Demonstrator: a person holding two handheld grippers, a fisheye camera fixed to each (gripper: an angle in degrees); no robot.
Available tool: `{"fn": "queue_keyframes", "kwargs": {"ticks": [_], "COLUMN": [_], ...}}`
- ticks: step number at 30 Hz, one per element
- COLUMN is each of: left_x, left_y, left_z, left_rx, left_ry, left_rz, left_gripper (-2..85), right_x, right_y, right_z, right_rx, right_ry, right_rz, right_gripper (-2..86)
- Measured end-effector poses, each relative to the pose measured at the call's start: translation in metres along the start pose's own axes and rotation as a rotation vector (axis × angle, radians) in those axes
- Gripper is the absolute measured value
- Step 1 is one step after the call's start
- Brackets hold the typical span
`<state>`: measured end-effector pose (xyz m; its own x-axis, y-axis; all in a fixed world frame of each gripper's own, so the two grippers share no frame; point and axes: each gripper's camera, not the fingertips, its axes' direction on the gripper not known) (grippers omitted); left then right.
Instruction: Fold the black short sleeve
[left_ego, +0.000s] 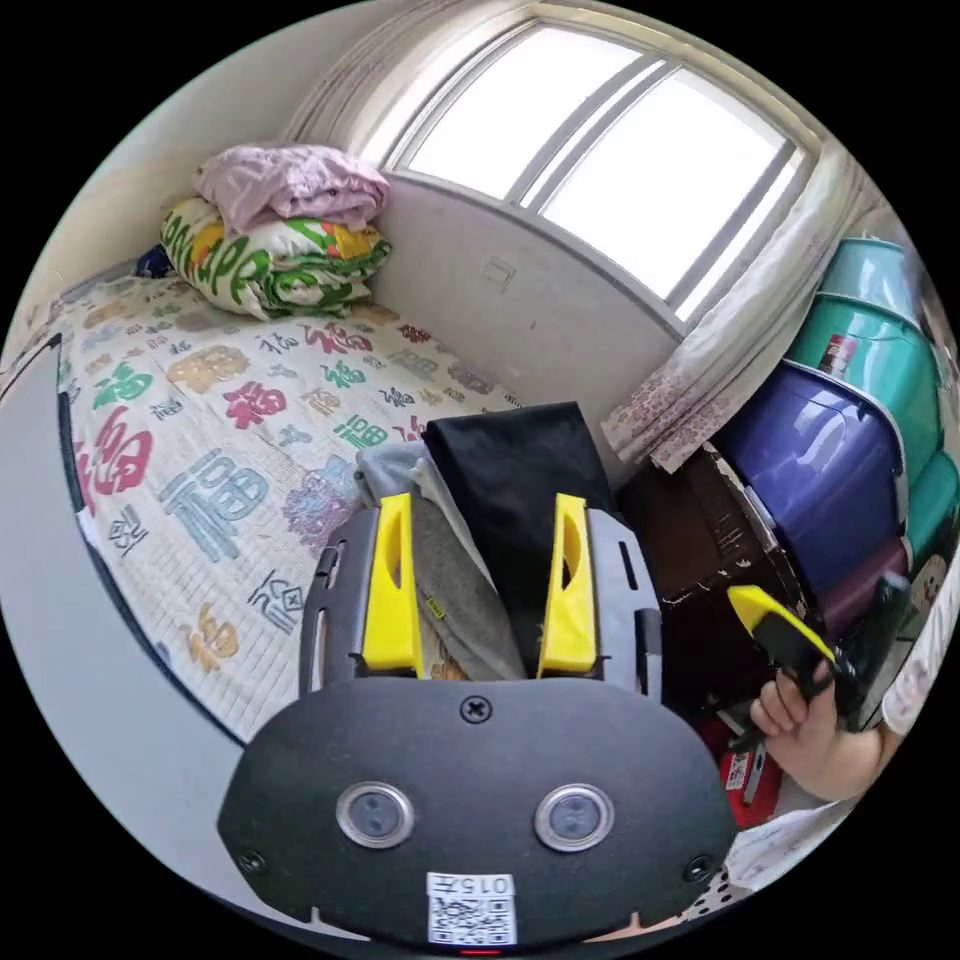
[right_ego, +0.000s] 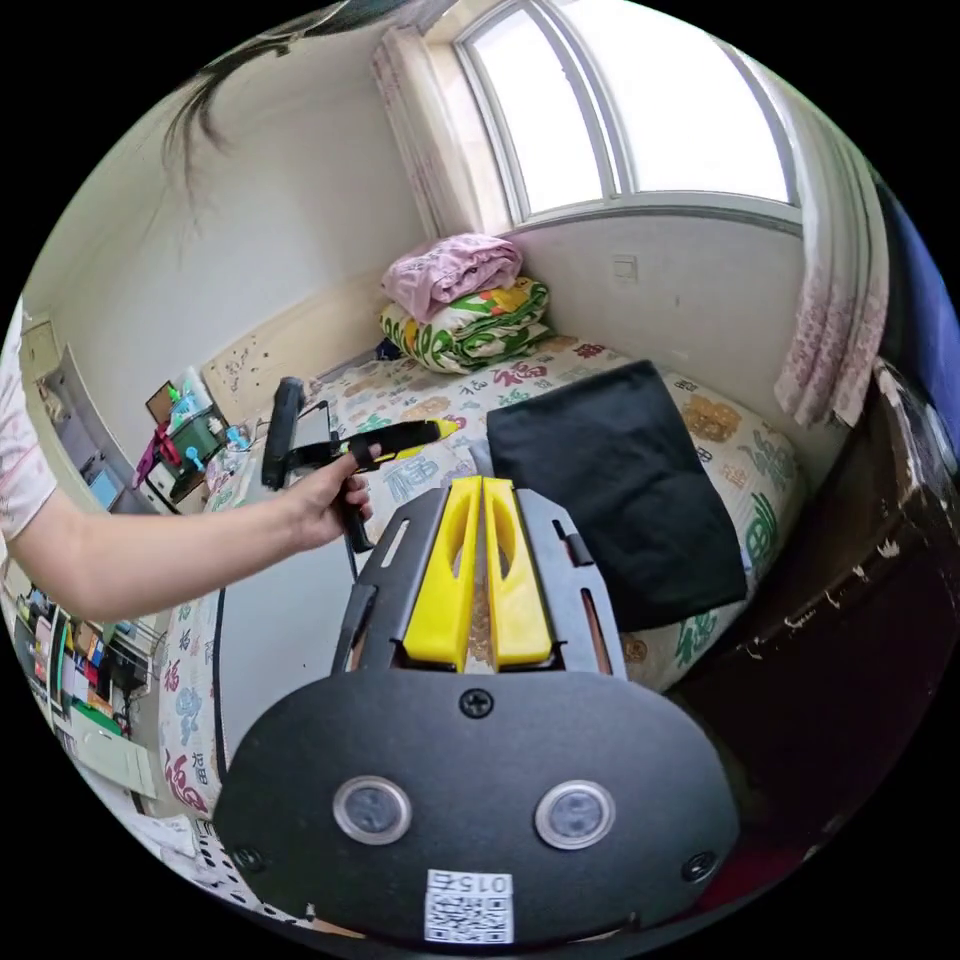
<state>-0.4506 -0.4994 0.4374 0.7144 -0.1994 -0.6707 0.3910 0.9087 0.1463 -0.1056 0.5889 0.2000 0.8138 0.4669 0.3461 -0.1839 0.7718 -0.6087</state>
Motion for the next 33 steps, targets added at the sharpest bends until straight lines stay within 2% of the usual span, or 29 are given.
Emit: {"fn": "queue_keyframes", "kwargs": {"ticks": [4, 7, 11, 13, 15, 20, 25, 33], "left_x": [-0.004, 0.014, 0.042, 0.052, 0.061, 0.085, 0.103, 0.126], "left_y": [-0.042, -0.067, -0.079, -0.078, -0.076, -0.069, -0.065, -0.031], "left_z": [0.075, 0.120, 0.161, 0.165, 0.164, 0.152, 0.145, 0.143], "left_rx": [-0.071, -0.091, -0.125, -0.116, -0.089, -0.043, -0.032, -0.061], "left_ry": [0.008, -0.058, -0.133, -0.188, -0.135, -0.103, 0.027, 0.137], "left_rz": [-0.008, 0.096, 0.191, 0.191, 0.187, 0.273, 0.303, 0.336], "left_gripper": [19.9, 18.0, 10.2, 1.8, 0.4, -0.4, -0.5, -0.5], "right_x": [-0.009, -0.016, -0.038, -0.051, -0.071, -0.116, -0.165, -0.258], "right_y": [0.004, 0.011, 0.025, 0.033, 0.046, 0.066, 0.067, 0.007], "right_z": [-0.069, -0.127, -0.212, -0.247, -0.289, -0.362, -0.424, -0.466], "right_rx": [-0.006, -0.014, -0.005, 0.003, 0.013, 0.040, 0.027, -0.023], "right_ry": [0.060, 0.092, 0.181, 0.212, 0.243, 0.267, 0.278, 0.166], "right_rz": [0.090, 0.201, 0.310, 0.357, 0.417, 0.523, 0.531, 0.386], "right_gripper": [-0.2, -0.4, -0.5, -0.5, -0.5, -0.5, -0.5, -0.1]}}
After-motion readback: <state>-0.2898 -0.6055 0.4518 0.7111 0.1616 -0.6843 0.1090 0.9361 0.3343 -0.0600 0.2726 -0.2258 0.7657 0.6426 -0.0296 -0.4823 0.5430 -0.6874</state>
